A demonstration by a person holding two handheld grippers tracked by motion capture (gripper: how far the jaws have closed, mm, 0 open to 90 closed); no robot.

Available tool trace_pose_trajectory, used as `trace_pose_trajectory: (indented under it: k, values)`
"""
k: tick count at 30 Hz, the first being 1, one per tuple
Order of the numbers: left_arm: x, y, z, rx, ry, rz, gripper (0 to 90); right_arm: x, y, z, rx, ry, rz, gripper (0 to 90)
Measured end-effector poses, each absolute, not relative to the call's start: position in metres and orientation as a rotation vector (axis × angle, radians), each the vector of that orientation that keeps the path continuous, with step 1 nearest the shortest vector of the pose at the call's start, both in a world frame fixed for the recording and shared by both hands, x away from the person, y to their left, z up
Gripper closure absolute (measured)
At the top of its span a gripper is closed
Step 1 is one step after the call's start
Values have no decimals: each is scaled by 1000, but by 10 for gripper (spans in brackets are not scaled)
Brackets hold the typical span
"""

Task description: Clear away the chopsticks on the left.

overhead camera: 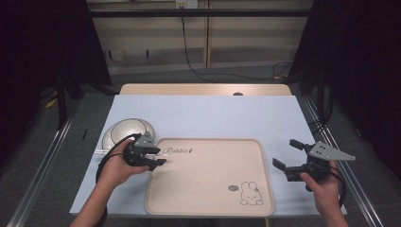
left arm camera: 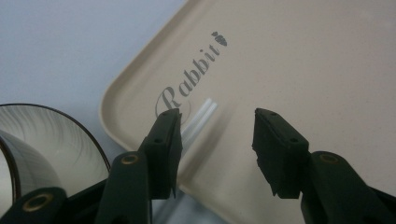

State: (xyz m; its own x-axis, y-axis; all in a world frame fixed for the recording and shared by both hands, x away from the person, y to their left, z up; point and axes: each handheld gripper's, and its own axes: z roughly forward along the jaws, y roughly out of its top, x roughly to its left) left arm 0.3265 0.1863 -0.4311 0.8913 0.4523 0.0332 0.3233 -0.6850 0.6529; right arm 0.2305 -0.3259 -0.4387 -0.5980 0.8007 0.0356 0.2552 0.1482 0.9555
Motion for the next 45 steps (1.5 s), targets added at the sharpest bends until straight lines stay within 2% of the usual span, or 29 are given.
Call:
trace_pose_trajectory:
  k: [22, 45]
  values:
    - [328, 190, -435, 2379, 525, 255, 530, 231, -326, -439, 1007, 1950, 1465, 8]
    - [329, 192, -435, 2453, 498, 263, 593, 231, -328, -440, 1016, 1939, 1475, 9]
